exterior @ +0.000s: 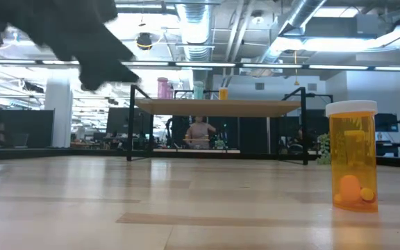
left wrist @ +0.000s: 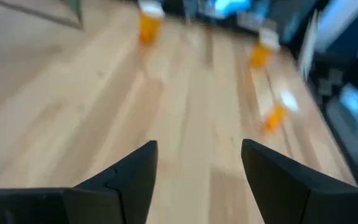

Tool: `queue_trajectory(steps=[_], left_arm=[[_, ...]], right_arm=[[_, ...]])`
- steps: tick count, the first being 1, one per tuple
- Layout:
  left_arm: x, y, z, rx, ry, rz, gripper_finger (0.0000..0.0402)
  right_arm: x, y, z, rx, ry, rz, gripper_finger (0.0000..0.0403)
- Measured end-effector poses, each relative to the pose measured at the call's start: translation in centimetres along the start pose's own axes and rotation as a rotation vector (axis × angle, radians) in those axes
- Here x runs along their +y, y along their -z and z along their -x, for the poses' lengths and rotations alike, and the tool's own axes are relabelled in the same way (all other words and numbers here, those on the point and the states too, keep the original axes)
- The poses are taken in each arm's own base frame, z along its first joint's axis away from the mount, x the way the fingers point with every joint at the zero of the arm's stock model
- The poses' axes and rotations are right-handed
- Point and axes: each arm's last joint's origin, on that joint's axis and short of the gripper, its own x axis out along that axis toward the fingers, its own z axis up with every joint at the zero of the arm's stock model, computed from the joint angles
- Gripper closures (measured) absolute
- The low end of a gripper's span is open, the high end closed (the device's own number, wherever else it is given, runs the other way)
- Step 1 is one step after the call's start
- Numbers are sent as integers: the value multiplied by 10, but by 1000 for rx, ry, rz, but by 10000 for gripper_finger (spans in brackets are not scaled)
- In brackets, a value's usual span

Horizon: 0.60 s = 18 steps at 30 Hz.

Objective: Pick and place medicine bottles onto shelf by color
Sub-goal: Put the left small orange pill bottle on the shelf aligned with the other small orange pill bottle

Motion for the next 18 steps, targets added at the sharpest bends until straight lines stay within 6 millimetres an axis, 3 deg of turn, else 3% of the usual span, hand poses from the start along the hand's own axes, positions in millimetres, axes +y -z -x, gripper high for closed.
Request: queue_trajectory(steps=[5,9,14,18], left_arm=[[-43,-29,36,219,-66,-27,180],[-67,-35,65,368,-127,157,180],[-90,-14,91,543,-129,503,180],[-103,10,96,686,-206,607,180]], right_arm=[[-3,0,2,4,20,-3,188],[-3,0,1,3,19,-2,189],[0,0,1,1,9,2,189],[1,0,1,-2,8,4,189]])
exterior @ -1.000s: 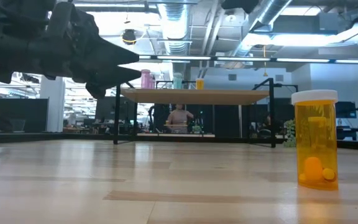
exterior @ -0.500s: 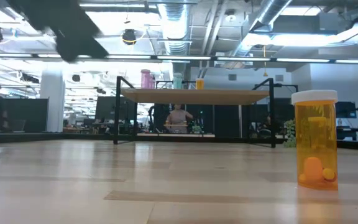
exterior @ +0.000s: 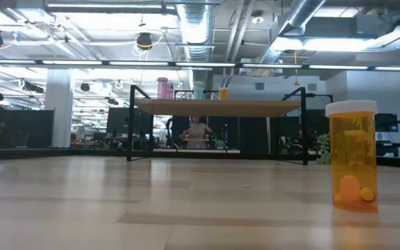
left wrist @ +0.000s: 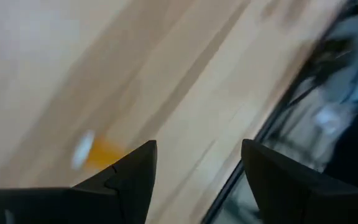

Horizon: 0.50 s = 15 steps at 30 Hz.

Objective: Pick and place medicine bottles onto shelf by color
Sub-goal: Put the left small orange pill bottle on the shelf aligned with the other small orange pill bottle

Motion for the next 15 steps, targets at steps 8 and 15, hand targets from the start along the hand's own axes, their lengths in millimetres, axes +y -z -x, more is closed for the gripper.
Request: queue_trajectory(steps=[8,15], left_arm=[[1,27,-53,243,-242,150,180],[-1,36,-85,233,-283,222,180]], right_arm=[[0,-1,0,-13,1,37,188],[-1,-1,0,-13,5,55,188]])
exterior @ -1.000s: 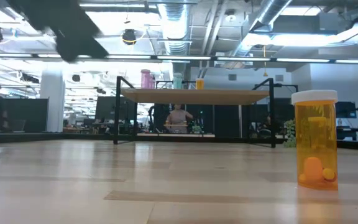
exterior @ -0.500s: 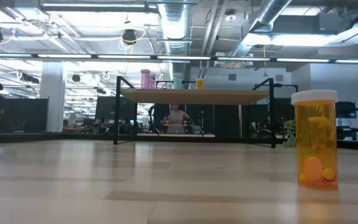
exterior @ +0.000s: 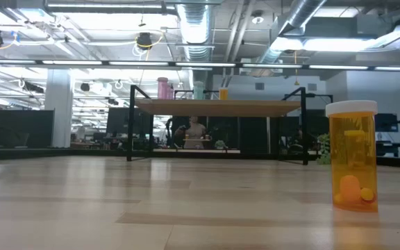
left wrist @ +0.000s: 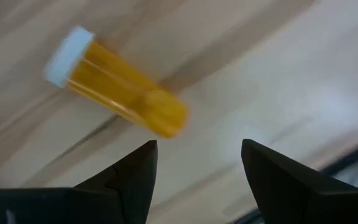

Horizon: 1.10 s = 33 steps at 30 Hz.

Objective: Pick and place medicine bottles onto shelf by color
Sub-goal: Put the left small orange pill bottle on the shelf aligned with the other small orange pill bottle

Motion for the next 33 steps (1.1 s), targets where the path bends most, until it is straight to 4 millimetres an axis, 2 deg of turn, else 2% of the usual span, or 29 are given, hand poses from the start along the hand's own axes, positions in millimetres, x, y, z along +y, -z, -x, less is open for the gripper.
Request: queue_trajectory(steps=[9,22,27,33], left_arm=[[4,0,-2,19,-62,1,180],[12,0,-2,-75,-110,1,180],[15,-3,-1,-138,-127,-40,180],[12,-11,0,-254,-109,-177,180]], right_arm=[[0,0,0,-2,0,11,188],[0,0,0,-3,0,8,188],[0,0,0,-3,0,8,188],[0,0,0,-3,0,9,188]])
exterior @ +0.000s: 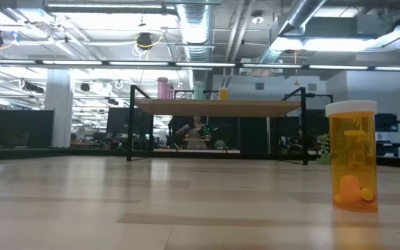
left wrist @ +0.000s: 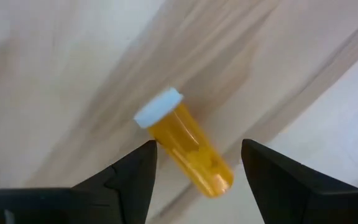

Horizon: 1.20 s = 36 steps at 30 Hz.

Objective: Pick and place medicine bottles onto shelf by color
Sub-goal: Put the left small orange pill bottle on the shelf aligned with the other small orange pill bottle

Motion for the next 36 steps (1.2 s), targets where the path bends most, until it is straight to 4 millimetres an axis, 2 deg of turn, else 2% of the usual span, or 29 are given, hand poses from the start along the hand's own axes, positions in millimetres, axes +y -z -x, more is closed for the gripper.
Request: queue_trajectory(steps=[16,25,36], left_arm=[[-3,-27,-4,-47,-12,-245,180],[-2,-21,-4,70,-17,-262,180],[2,-17,-3,73,-52,-156,180]], right_arm=[[0,0,0,-1,-1,-18,188],[0,0,0,0,-2,-25,188],[1,0,0,0,-3,-27,188]])
